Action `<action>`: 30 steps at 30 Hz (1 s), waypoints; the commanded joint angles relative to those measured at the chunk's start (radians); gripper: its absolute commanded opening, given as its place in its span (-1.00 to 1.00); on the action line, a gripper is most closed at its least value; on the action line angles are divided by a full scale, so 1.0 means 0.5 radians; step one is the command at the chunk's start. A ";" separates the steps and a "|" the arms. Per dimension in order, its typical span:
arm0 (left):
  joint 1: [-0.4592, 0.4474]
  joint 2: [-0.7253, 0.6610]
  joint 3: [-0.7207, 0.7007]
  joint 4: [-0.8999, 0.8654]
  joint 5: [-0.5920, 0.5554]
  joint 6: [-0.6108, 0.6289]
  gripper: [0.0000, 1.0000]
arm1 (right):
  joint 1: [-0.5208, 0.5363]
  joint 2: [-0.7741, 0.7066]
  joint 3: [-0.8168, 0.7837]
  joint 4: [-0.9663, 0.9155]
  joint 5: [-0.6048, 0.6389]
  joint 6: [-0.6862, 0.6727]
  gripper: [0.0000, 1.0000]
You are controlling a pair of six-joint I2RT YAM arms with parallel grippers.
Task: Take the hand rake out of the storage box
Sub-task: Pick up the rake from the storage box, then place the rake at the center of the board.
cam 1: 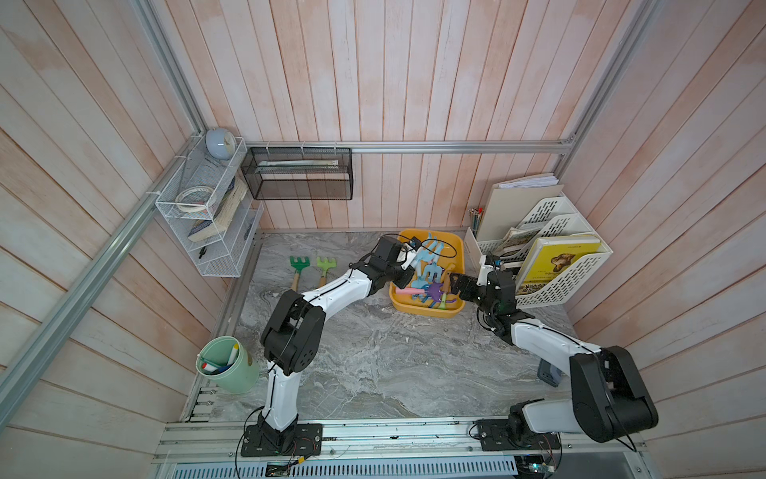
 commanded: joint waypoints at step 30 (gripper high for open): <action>0.612 0.359 -0.040 -0.317 -0.463 -0.728 -0.65 | -0.028 0.024 -0.007 0.016 -0.024 0.011 0.82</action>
